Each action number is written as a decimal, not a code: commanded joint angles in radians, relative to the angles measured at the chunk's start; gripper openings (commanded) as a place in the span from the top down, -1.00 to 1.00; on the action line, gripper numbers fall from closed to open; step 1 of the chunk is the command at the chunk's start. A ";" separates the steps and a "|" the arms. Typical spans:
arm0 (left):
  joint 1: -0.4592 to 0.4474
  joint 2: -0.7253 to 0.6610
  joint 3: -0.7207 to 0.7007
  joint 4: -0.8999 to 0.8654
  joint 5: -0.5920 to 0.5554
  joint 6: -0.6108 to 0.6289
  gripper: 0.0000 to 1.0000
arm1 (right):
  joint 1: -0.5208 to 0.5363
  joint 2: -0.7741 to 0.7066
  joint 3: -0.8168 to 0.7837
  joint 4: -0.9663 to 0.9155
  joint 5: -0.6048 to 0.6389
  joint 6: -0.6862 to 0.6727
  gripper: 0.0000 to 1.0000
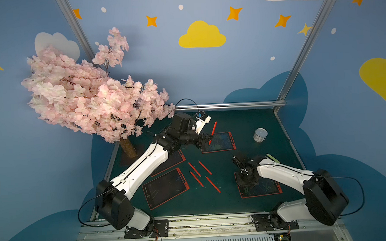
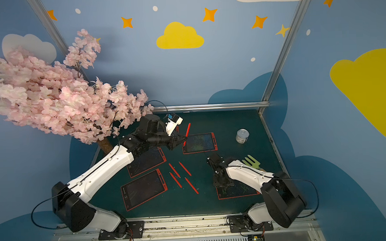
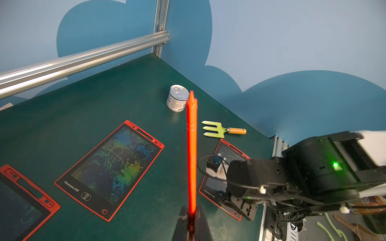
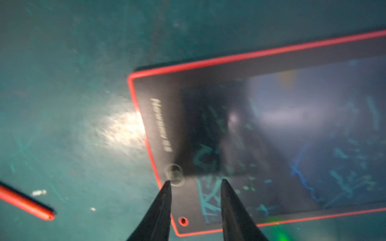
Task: Place the stylus back onto the writing tablet
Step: Move the writing tablet to the center of the board.
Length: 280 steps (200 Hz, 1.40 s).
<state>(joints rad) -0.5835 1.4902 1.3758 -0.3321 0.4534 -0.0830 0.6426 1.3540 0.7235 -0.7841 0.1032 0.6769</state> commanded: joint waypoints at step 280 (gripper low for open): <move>-0.052 -0.030 -0.014 0.027 0.025 -0.007 0.95 | -1.047 -0.091 -0.088 0.154 -0.286 -0.179 -0.92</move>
<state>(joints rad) -0.6334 1.4902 1.3647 -0.3202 0.4606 -0.0864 -0.4171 1.2442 0.6315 -0.6415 -0.2008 0.5079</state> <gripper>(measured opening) 0.052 0.957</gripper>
